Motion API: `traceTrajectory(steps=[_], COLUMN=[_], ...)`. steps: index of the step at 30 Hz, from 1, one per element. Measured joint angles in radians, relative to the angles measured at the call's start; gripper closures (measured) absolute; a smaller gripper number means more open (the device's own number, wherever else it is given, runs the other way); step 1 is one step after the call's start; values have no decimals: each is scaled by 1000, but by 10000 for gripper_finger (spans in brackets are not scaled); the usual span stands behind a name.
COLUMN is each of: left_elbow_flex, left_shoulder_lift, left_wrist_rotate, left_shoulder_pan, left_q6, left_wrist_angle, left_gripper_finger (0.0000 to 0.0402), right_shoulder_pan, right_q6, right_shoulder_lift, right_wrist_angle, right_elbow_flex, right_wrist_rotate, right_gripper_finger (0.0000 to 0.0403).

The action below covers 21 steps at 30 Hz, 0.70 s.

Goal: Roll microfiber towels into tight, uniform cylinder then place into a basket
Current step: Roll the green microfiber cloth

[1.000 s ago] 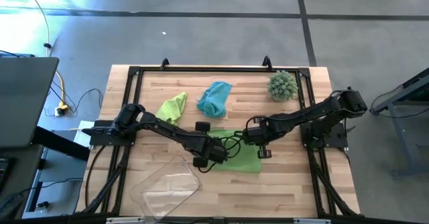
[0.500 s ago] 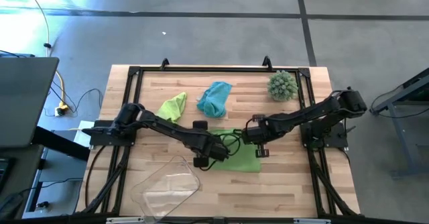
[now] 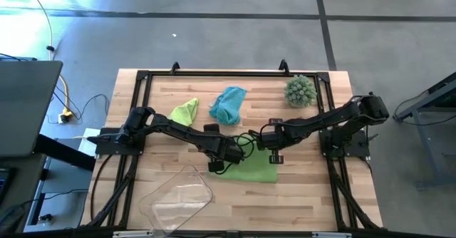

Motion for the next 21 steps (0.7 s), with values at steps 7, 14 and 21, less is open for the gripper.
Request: traceTrajectory(steps=[7, 14, 21], left_elbow_flex=[0, 0, 0], left_shoulder_lift=[0, 0, 0], left_wrist_rotate=[-1, -2, -116], left_shoulder_pan=[11, 12, 11], left_q6=[-1, -1, -1], left_wrist_angle=[4, 7, 7], left_gripper_finger=[402, 401, 388], right_shoulder_pan=[-7, -3, 48], right_q6=[-1, 50, 137], right_shoulder_lift=[0, 0, 1], right_wrist_angle=[-1, -69, -50], right_elbow_flex=[0, 27, 47], right_wrist_rotate=[-17, -18, -86], right_gripper_finger=[373, 288, 274])
